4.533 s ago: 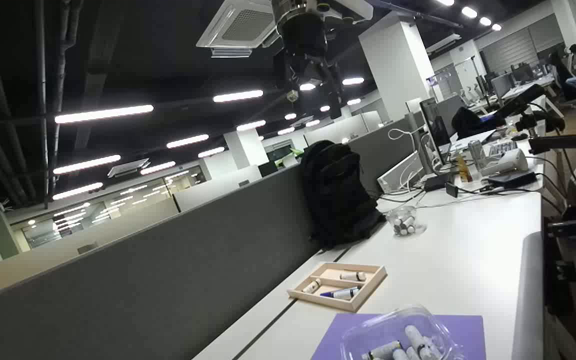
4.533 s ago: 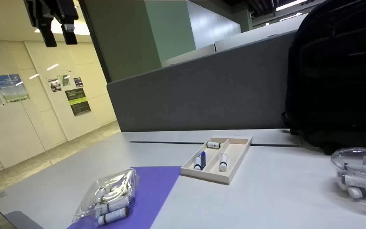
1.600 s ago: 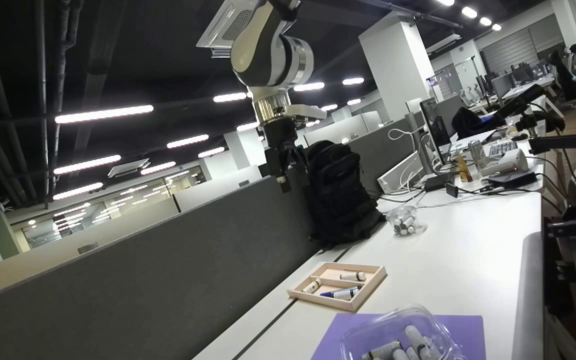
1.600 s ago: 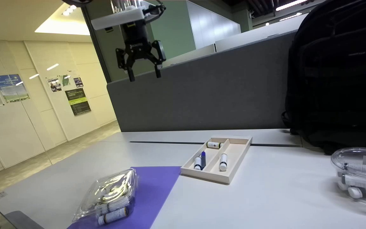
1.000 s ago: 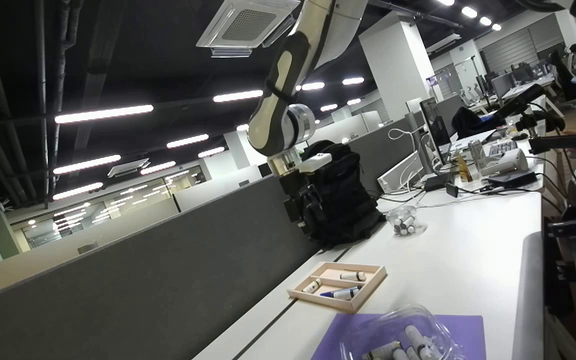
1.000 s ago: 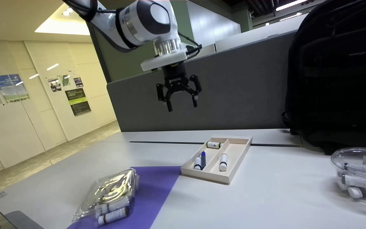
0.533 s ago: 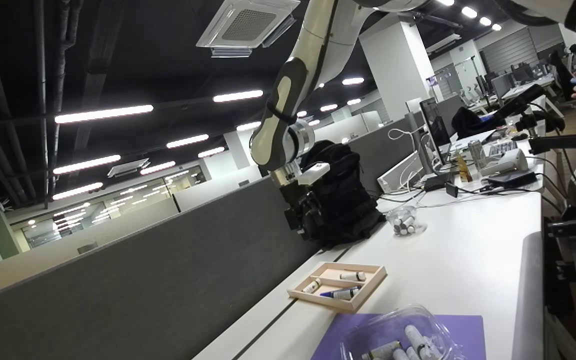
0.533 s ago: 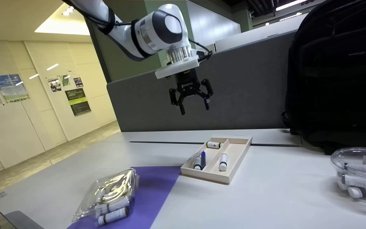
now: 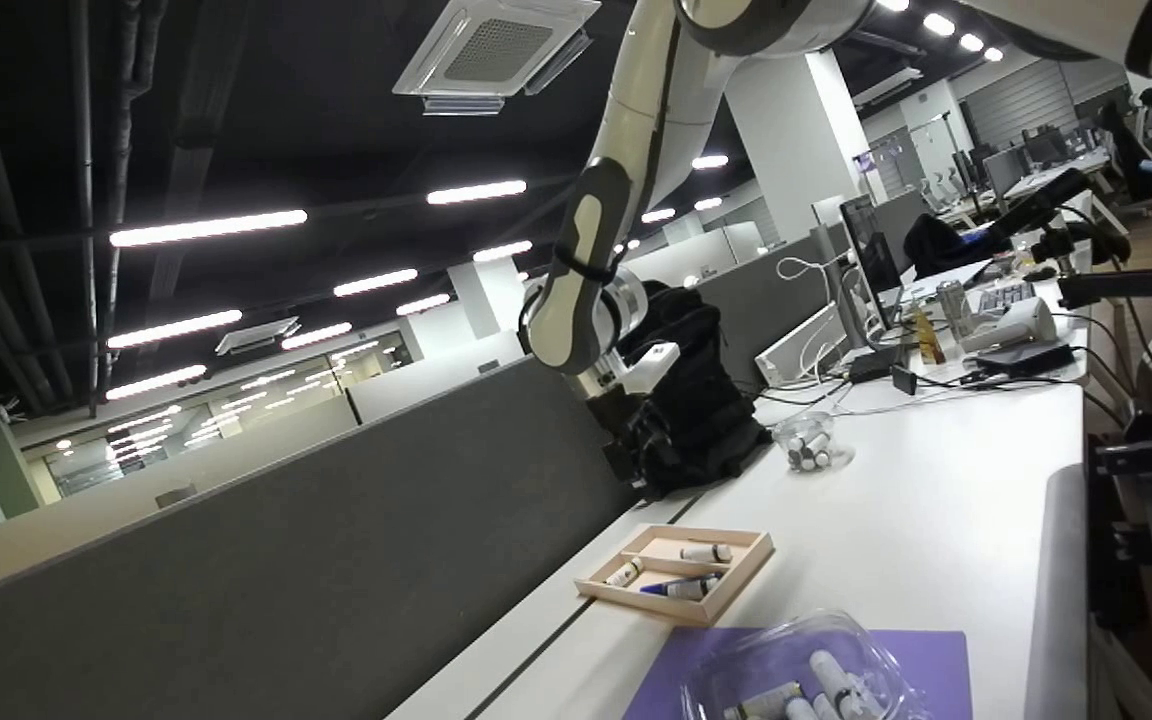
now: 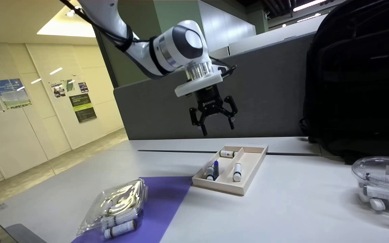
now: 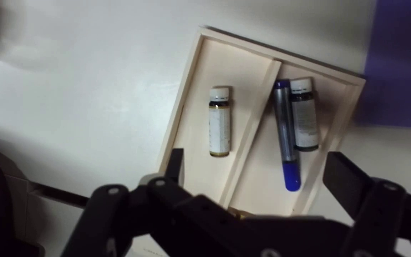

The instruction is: Take the bottle in the right compartment box and put it on the table

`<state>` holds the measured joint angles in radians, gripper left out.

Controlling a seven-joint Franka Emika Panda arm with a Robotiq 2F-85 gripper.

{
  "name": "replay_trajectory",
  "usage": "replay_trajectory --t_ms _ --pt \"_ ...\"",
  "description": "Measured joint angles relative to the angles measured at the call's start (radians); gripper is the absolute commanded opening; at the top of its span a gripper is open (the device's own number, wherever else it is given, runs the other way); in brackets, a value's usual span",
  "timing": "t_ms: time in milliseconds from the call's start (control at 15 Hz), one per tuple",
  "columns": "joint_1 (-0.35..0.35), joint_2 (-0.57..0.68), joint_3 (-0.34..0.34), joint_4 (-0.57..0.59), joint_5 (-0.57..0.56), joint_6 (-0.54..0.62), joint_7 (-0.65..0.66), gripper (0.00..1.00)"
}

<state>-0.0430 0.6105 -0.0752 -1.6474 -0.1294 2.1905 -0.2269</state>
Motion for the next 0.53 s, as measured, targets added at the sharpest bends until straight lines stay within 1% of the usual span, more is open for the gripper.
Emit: replay_trajectory --t_ms 333,533 --pt "-0.027 0.088 -0.031 0.028 -0.048 0.001 0.002 1.0" --pt "-0.038 0.141 -0.037 0.064 -0.055 -0.003 0.001 1.0"
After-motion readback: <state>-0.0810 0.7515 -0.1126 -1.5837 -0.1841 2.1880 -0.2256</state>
